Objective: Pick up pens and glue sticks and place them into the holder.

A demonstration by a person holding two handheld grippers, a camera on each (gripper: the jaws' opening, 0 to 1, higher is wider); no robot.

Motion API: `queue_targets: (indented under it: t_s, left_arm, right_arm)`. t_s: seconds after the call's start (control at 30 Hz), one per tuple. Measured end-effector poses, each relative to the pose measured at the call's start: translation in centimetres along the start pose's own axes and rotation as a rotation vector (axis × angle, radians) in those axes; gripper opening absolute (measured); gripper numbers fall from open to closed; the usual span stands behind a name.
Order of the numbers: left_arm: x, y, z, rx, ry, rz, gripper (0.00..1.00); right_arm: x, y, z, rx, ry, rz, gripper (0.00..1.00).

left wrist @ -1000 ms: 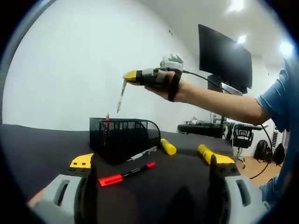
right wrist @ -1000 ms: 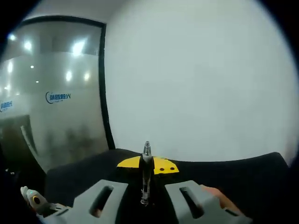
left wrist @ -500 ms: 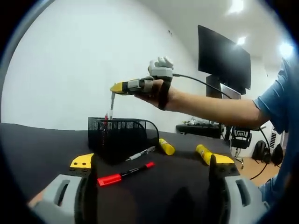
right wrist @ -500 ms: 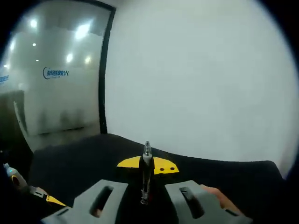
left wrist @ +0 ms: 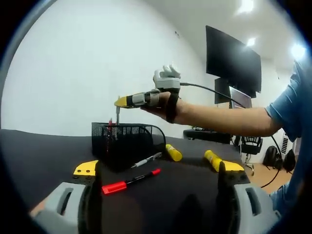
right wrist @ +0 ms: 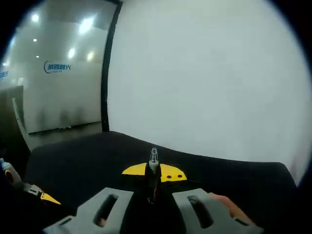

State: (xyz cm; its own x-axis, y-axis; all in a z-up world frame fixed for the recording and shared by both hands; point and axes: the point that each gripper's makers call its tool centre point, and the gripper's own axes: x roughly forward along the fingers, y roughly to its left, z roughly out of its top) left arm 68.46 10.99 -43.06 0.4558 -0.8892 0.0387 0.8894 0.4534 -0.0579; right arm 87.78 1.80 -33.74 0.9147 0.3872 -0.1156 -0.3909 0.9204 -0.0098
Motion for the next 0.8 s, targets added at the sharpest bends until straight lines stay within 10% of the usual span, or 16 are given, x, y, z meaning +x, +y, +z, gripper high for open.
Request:
queue_targets:
  t_s: [0.8]
  left_arm:
    - [0.0, -0.8, -0.3, 0.011, 0.022, 0.0, 0.93]
  right_arm:
    - [-0.9, -1.2, -0.8, 0.003, -0.012, -0.044, 0.06]
